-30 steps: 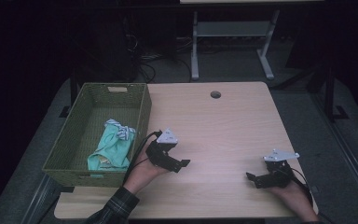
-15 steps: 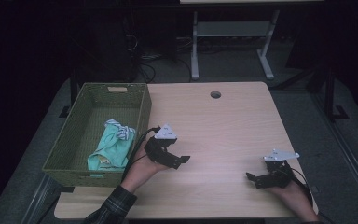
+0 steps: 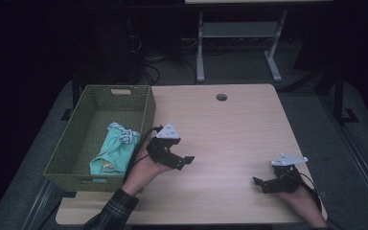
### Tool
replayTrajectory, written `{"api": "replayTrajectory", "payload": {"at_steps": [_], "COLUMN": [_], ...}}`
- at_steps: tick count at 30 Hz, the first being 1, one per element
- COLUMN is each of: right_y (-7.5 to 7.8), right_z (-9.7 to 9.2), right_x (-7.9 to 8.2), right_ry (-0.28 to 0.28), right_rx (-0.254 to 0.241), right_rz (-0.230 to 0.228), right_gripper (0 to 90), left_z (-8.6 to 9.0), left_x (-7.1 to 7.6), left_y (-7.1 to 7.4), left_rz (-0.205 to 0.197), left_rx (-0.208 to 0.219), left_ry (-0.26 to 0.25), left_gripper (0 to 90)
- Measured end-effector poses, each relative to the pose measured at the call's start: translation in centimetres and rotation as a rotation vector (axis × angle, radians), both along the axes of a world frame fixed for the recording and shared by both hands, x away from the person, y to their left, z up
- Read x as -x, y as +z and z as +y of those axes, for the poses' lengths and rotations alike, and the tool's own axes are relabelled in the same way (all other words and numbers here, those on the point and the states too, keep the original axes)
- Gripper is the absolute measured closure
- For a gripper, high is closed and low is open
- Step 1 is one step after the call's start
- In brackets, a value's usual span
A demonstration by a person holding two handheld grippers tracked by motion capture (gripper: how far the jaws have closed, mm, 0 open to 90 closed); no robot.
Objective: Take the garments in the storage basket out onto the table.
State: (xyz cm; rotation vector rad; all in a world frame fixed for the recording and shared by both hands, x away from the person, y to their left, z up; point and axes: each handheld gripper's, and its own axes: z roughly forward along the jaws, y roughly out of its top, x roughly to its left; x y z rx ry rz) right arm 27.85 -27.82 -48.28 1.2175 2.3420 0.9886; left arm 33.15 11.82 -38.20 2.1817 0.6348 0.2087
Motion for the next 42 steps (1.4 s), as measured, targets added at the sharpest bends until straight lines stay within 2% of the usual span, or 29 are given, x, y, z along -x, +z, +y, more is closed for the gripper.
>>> {"api": "replayTrajectory", "payload": {"at_steps": [2, 3, 10, 16, 24, 38, 42], "right_y": [0.0, 0.0, 0.0, 0.0, 0.0, 0.0, 0.0], "right_z": [0.0, 0.0, 0.0, 0.0, 0.0, 0.0, 0.0], "right_x": [0.0, 0.0, 0.0, 0.0, 0.0, 0.0, 0.0], "right_ry": [0.0, 0.0, 0.0, 0.0, 0.0, 0.0, -0.001], "right_rx": [0.0, 0.0, 0.0, 0.0, 0.0, 0.0, 0.0], "right_rz": [0.0, 0.0, 0.0, -0.001, 0.0, 0.0, 0.0], "right_gripper": [3.1, 3.1, 3.1, 3.1, 3.1, 3.1, 3.1], "left_z": [0.1, 0.2, 0.6, 1.0, 2.1, 4.2, 4.7], "left_x": [-0.1, -0.1, -0.4, -0.7, -1.0, -1.3, -1.4], "left_y": [0.1, 0.3, 0.9, 1.5, 2.4, 3.0, 3.1], "left_rz": [-0.001, -0.002, -0.013, -0.021, -0.03, -0.025, -0.028], "left_rx": [0.002, 0.017, 0.013, 0.031, 0.03, 0.041, 0.032], "left_ry": [0.003, 0.012, 0.011, 0.025, 0.037, 0.079, 0.083], "left_gripper": [13.7, 13.7, 13.7, 13.7, 13.7, 13.7, 13.7]}}
